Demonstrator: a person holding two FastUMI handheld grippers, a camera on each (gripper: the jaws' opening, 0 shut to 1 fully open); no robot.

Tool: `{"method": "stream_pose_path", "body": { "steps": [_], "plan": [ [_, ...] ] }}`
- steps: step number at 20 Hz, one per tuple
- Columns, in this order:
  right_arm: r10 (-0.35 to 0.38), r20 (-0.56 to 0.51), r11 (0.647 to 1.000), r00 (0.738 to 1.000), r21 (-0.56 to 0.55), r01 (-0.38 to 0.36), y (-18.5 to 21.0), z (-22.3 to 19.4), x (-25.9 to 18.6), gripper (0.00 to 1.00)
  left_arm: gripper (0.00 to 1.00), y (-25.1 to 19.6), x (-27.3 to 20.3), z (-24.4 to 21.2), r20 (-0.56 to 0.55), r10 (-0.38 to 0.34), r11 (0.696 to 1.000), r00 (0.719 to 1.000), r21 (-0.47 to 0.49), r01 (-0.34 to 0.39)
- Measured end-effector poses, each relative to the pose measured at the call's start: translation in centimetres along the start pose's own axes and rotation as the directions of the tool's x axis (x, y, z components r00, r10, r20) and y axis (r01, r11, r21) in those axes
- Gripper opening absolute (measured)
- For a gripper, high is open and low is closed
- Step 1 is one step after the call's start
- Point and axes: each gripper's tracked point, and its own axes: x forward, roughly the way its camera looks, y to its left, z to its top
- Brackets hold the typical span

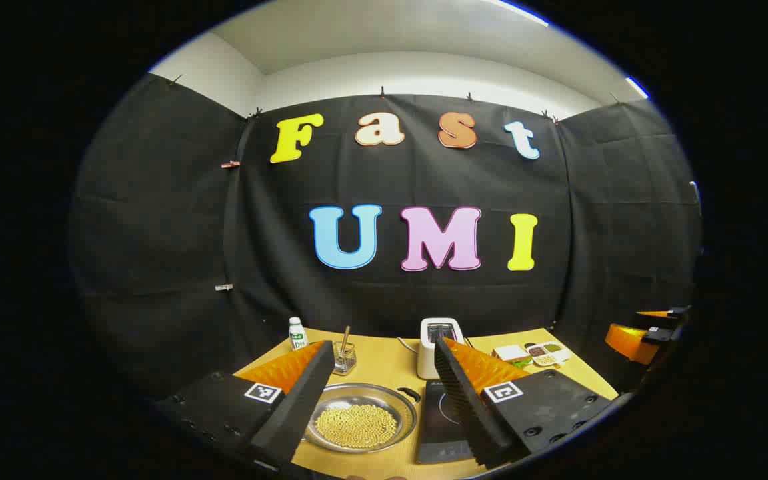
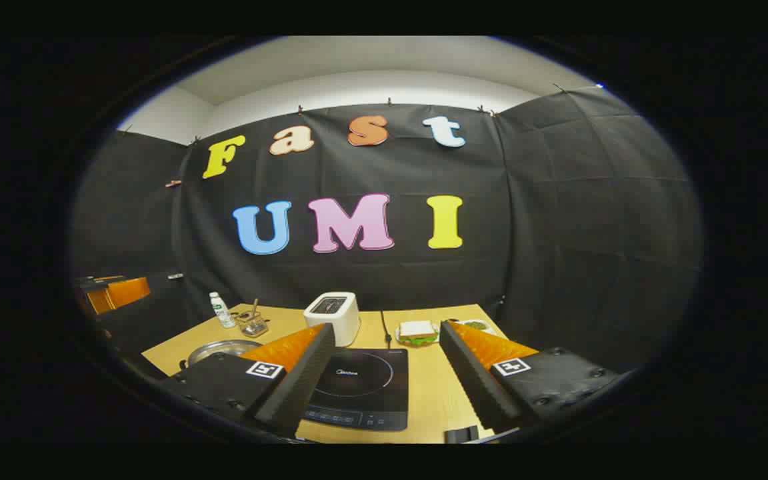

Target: First push the handle of the pot to place it horizontally, then grasp the pot with both hands and set it on the induction cooktop.

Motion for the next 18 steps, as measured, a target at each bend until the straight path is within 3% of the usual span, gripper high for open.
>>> {"method": "stream_pose_path", "body": {
  "steps": [5, 6, 8, 10, 18],
  "plan": [
    [-0.020, 0.006, 1.000, 1.000, 0.010, 0.020, 1.7, -0.2, -0.7, 0.94, 0.94, 2.1, -0.8, -2.1, -0.030, -0.029, 0.999, 0.999, 0.015, 0.029],
    [-0.026, 0.003, 1.000, 1.000, 0.004, 0.026, 1.9, -0.5, -0.7, 0.98, 0.94, 2.7, -0.7, -2.3, -0.032, -0.025, 1.000, 0.999, 0.013, 0.026],
    [-0.039, -0.009, 0.999, 0.999, 0.004, 0.039, 2.3, -0.9, -0.9, 0.94, 0.94, 3.8, -0.8, -2.4, -0.027, -0.021, 1.000, 0.999, 0.023, 0.021],
    [-0.050, -0.007, 0.999, 0.999, 0.015, 0.050, 3.0, -0.8, -1.0, 0.98, 0.94, 4.6, -0.9, -2.5, -0.027, -0.020, 0.999, 0.999, 0.030, 0.020],
    [-0.077, 0.031, 0.997, 0.997, 0.002, 0.077, 5.7, 0.2, -0.8, 0.98, 0.94, 5.4, 0.4, -3.5, -0.030, -0.113, 0.993, 0.993, 0.024, 0.114]
  ]
}}
